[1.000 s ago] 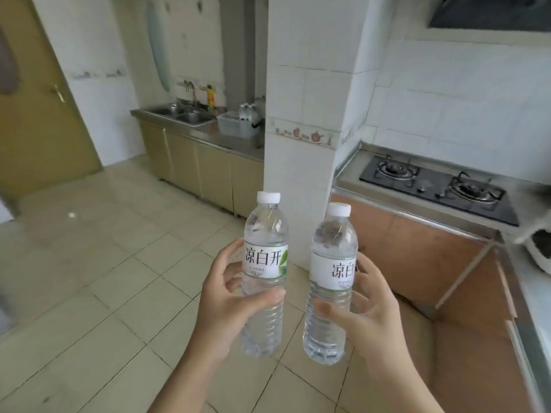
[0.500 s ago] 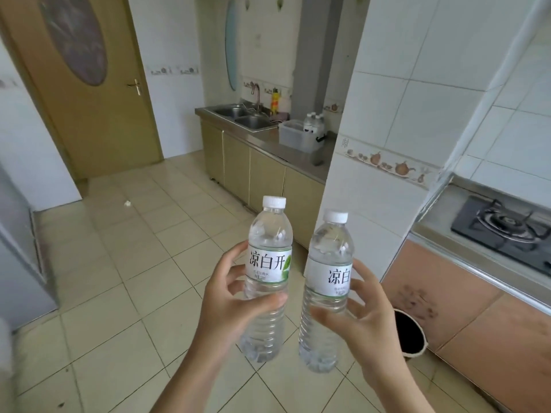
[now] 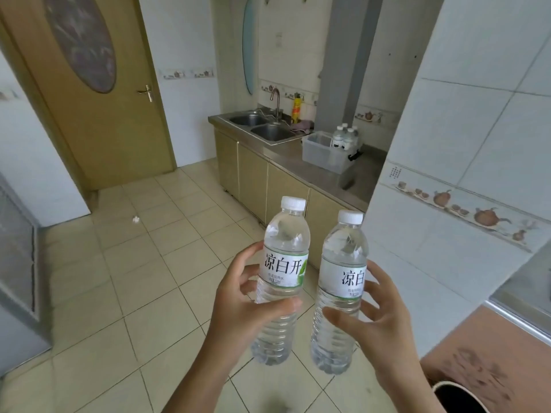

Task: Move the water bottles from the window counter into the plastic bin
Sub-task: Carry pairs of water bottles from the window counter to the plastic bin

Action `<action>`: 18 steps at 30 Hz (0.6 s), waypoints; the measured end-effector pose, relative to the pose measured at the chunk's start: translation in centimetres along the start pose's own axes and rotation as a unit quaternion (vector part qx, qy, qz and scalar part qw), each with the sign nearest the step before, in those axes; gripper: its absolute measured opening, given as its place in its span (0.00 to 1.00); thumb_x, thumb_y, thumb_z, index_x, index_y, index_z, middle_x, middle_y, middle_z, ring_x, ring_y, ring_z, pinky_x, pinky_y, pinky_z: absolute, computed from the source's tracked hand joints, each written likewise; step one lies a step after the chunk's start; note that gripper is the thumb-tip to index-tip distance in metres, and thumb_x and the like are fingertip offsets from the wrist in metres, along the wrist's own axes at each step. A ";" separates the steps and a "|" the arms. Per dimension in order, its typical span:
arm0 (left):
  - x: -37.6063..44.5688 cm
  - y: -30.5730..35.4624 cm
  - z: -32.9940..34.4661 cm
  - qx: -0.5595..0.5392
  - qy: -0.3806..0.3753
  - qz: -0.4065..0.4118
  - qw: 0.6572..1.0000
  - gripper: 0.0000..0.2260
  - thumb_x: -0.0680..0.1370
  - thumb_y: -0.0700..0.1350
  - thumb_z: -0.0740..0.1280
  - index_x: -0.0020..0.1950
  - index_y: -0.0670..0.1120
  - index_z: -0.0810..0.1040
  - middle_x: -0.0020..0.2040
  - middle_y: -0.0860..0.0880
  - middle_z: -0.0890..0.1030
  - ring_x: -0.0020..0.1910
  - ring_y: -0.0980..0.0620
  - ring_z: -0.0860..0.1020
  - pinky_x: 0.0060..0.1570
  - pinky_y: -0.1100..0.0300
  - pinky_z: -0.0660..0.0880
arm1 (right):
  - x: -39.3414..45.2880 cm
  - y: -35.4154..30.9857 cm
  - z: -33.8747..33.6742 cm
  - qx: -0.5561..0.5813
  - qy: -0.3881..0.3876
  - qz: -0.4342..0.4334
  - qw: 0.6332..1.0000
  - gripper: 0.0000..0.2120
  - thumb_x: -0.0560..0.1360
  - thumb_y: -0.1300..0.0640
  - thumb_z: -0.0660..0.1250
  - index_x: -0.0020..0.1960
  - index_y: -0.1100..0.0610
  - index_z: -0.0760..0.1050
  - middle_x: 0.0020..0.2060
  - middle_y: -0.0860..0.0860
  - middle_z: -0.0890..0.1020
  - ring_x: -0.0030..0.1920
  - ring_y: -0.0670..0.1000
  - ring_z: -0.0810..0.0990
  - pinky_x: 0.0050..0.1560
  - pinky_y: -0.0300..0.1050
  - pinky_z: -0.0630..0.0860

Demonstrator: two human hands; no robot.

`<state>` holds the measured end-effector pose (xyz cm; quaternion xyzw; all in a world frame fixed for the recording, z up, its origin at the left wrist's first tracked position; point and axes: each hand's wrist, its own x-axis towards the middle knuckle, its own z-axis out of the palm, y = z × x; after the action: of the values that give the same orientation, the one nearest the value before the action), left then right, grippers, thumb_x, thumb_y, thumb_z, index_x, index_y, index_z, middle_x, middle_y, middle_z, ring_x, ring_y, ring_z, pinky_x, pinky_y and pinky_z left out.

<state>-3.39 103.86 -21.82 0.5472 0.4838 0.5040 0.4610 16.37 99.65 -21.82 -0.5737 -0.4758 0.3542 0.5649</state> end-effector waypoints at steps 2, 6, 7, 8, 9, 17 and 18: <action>4.4 -1.0 0.6 0.002 0.006 -0.006 1.000 0.39 0.51 0.50 0.83 0.55 0.76 0.73 0.53 0.56 0.84 0.53 0.61 0.81 0.50 0.64 0.73 | 4.5 1.0 0.9 0.004 -0.011 -0.004 1.000 0.40 0.59 0.71 0.79 0.49 0.28 0.74 0.47 0.39 0.83 0.48 0.42 0.82 0.47 0.37 0.77; 12.8 -2.5 1.8 0.012 0.026 -0.026 0.999 0.40 0.50 0.49 0.83 0.55 0.76 0.73 0.52 0.56 0.84 0.52 0.61 0.81 0.49 0.62 0.74 | 13.5 2.8 2.6 0.018 -0.023 0.006 1.000 0.38 0.59 0.72 0.78 0.52 0.34 0.72 0.46 0.34 0.82 0.47 0.38 0.82 0.44 0.36 0.76; 14.9 -2.7 1.9 0.015 0.029 -0.032 0.999 0.39 0.50 0.50 0.82 0.55 0.76 0.73 0.52 0.56 0.84 0.52 0.60 0.81 0.49 0.63 0.73 | 15.7 3.1 3.1 0.019 -0.024 0.010 0.999 0.38 0.59 0.72 0.78 0.53 0.35 0.72 0.46 0.34 0.82 0.47 0.39 0.82 0.45 0.39 0.76; 17.0 -2.9 2.0 0.018 0.029 -0.036 0.999 0.39 0.50 0.50 0.82 0.55 0.76 0.72 0.53 0.56 0.84 0.51 0.61 0.81 0.48 0.63 0.73 | 17.9 3.3 3.6 0.019 -0.025 0.012 0.999 0.38 0.59 0.72 0.78 0.54 0.35 0.72 0.46 0.35 0.83 0.47 0.39 0.82 0.45 0.40 0.76; 19.0 -3.1 2.1 0.021 0.031 -0.038 0.999 0.39 0.51 0.50 0.82 0.55 0.76 0.72 0.53 0.56 0.84 0.51 0.61 0.81 0.48 0.63 0.73 | 20.0 3.6 4.1 0.017 -0.027 0.013 0.999 0.38 0.59 0.72 0.79 0.54 0.35 0.72 0.47 0.36 0.83 0.47 0.41 0.83 0.46 0.42 0.76; 33.3 -5.1 2.1 -0.016 0.053 -0.058 0.997 0.39 0.50 0.47 0.83 0.52 0.77 0.74 0.50 0.60 0.85 0.48 0.61 0.83 0.46 0.60 0.76 | 34.3 6.1 8.1 -0.006 -0.049 0.023 0.999 0.40 0.57 0.69 0.81 0.56 0.35 0.72 0.47 0.40 0.83 0.49 0.43 0.83 0.46 0.42 0.79; 35.2 -5.5 2.1 -0.020 0.053 -0.060 0.997 0.39 0.50 0.48 0.83 0.52 0.77 0.74 0.50 0.60 0.85 0.48 0.61 0.83 0.46 0.60 0.76 | 36.1 6.5 8.6 -0.011 -0.049 0.022 0.998 0.40 0.57 0.69 0.81 0.57 0.36 0.71 0.47 0.42 0.84 0.49 0.42 0.83 0.44 0.38 0.79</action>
<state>-0.86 139.42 -23.73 0.4803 0.5295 0.5132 0.4750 19.87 137.08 -24.48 -0.5723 -0.4942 0.3888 0.5263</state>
